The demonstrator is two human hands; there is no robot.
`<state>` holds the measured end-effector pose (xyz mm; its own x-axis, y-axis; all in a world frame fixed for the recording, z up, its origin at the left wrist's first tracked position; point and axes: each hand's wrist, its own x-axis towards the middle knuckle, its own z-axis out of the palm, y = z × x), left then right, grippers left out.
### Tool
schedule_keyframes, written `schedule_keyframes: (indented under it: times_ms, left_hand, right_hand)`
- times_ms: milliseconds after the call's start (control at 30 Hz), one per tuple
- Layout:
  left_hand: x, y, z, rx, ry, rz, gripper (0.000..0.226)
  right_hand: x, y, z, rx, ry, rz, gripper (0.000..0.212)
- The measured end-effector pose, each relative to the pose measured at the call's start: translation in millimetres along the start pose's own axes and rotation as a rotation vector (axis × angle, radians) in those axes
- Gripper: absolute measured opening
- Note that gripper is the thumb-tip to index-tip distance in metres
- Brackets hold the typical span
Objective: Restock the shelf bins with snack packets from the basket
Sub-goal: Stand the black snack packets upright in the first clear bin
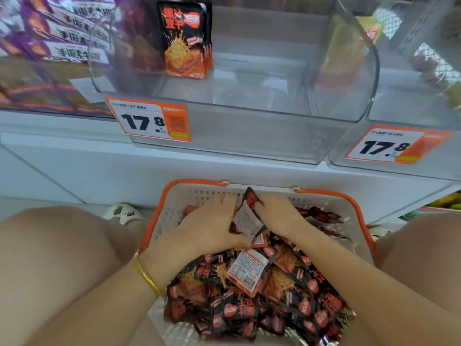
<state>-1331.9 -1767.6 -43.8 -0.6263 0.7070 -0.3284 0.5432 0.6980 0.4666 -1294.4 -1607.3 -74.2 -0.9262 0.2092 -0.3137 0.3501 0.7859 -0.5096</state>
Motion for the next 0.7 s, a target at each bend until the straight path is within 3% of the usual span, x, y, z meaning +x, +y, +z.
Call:
schedule_keyframes:
  times_ms: [67, 133, 167, 267, 333, 433, 533, 600, 633, 667, 700]
  left_hand:
    - [-3.7, 7.2, 4.1, 0.070, 0.056, 0.030, 0.083]
    - [-6.0, 11.0, 0.5, 0.127, 0.199, 0.119, 0.064]
    - [-8.1, 11.2, -7.8, 0.100, 0.246, 0.139, 0.052]
    - [-17.9, 5.1, -47.3, -0.253, 0.225, 0.073, 0.038]
    - [-29.5, 2.0, -75.3, -0.552, 0.197, 0.091, 0.045]
    - [-43.3, 7.2, -107.5, -0.806, 0.198, 0.211, 0.043]
    - [-42.5, 12.2, -141.3, -1.081, 0.459, 0.244, 0.032]
    - [-36.2, 6.9, -164.6, -0.908, 0.850, 0.217, 0.013]
    - [-31.4, 1.1, -174.9, -0.646, 1.009, 0.213, 0.007]
    - [-24.5, -7.3, -183.0, -0.320, 1.067, 0.201, 0.008]
    - [-17.4, -15.1, -189.4, -0.021, 1.015, 0.170, 0.022]
  right_hand:
    - [-13.2, -17.6, -16.7, 0.472, -0.069, 0.126, 0.027]
    - [-29.1, -32.3, -31.0, 0.834, -0.161, 0.199, 0.032]
    - [-34.8, -36.5, -37.3, 0.904, -0.182, 0.211, 0.041]
    - [-47.9, -41.4, -54.4, 0.812, -0.093, 0.158, 0.056]
    - [-59.4, -49.7, -63.9, 0.821, -0.153, 0.042, 0.049]
    - [-68.7, -76.2, -85.2, 0.920, -0.288, -0.156, 0.031]
    - [-55.5, -115.0, -130.2, 0.889, -0.159, -0.275, 0.025]
    - [-30.6, -138.7, -162.8, 0.834, -0.014, -0.311, 0.015]
    - [-11.1, -149.6, -174.4, 0.802, 0.072, -0.316, 0.014]
    - [10.9, -159.1, -181.1, 0.755, 0.159, -0.313, 0.017]
    - [35.7, -165.2, -183.1, 0.670, 0.242, -0.296, 0.023]
